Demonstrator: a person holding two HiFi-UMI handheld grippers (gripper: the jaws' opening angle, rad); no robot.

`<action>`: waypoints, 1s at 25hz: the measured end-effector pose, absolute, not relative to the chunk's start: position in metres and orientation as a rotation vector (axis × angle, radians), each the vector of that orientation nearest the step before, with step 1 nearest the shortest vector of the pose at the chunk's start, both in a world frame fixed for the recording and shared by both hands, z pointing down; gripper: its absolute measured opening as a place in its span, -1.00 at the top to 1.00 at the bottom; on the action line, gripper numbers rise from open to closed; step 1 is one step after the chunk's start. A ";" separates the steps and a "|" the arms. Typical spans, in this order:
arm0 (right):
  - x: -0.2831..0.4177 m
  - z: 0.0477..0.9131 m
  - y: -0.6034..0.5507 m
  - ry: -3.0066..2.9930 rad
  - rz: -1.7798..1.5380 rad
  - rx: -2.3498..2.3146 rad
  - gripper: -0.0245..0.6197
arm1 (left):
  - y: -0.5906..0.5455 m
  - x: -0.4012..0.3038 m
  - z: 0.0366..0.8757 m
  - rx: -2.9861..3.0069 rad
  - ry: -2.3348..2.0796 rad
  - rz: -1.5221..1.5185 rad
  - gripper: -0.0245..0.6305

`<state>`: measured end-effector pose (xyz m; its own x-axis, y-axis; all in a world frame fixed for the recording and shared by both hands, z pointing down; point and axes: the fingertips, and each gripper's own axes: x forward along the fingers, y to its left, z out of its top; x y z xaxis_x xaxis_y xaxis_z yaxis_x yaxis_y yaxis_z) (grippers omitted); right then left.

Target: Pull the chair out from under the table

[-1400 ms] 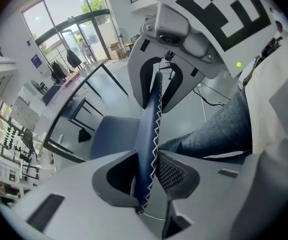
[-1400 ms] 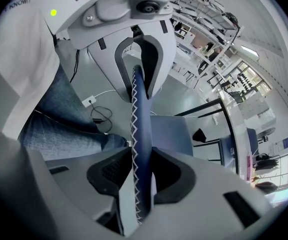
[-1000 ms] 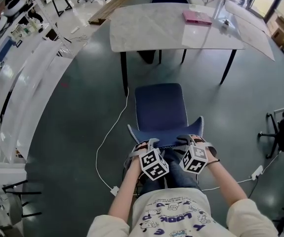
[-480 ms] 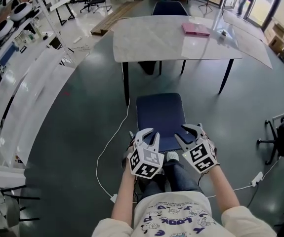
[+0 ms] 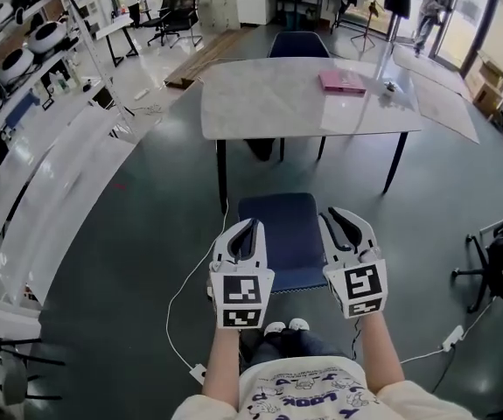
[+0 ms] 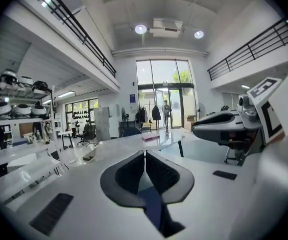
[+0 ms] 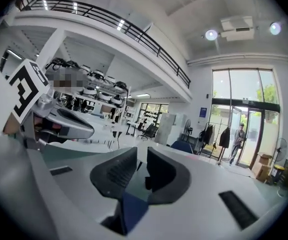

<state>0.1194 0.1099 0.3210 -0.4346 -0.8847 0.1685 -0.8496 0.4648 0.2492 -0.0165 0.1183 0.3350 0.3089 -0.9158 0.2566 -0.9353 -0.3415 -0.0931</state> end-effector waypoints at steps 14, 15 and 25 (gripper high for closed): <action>0.151 0.262 0.110 -2.512 -0.174 1.726 0.89 | 0.125 -0.016 0.276 2.408 -1.965 0.242 0.84; 0.154 0.262 0.110 -2.511 -0.171 1.733 0.89 | 0.125 -0.015 0.276 2.406 -1.969 0.245 0.84; 0.168 0.263 0.110 -2.501 -0.124 1.783 0.90 | 0.125 -0.009 0.274 2.410 -1.954 0.262 0.84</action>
<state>0.1680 0.1101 0.2625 -0.3258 -0.9454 0.0081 -0.9400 0.3249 0.1044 -0.0092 0.1255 0.2738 0.1987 -0.9688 0.1479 -0.9736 -0.2124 -0.0839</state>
